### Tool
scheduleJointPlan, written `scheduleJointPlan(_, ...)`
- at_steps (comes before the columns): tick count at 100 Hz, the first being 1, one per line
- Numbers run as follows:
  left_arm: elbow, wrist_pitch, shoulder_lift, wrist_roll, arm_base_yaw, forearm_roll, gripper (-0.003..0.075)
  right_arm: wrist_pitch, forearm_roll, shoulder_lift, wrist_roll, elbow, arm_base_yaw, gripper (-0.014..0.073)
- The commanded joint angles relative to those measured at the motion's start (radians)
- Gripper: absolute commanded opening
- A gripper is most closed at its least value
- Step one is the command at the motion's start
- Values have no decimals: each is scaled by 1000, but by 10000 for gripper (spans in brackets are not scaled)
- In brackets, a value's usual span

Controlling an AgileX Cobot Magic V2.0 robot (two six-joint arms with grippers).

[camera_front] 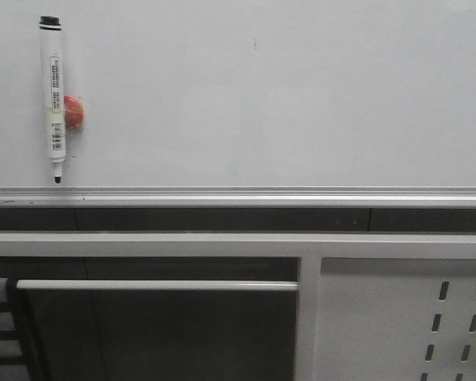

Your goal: Write number 1 on whiteboard

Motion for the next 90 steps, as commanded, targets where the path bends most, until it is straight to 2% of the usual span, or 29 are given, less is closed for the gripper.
scheduleJointPlan(1,23,-114,-24,-3,0,23,-18,-48,-21,-21,-8,28,-4,-74)
scheduleJointPlan(20,23,-386,-24,-3,0,23,-18,-219,-19,-21,-8,28,-4,-74)
scheduleJointPlan(34,23,-519,-24,-3,0,23,-18,-347,-19,-21,-8,28,-4,-74)
scheduleJointPlan(63,23,-559,-24,-12,0,-17,-18,-469,-19,-21,-8,28,-4,-74)
scheduleJointPlan(90,23,-600,-24,-12,0,-262,-18,-617,-19,-21,-8,28,-4,-74)
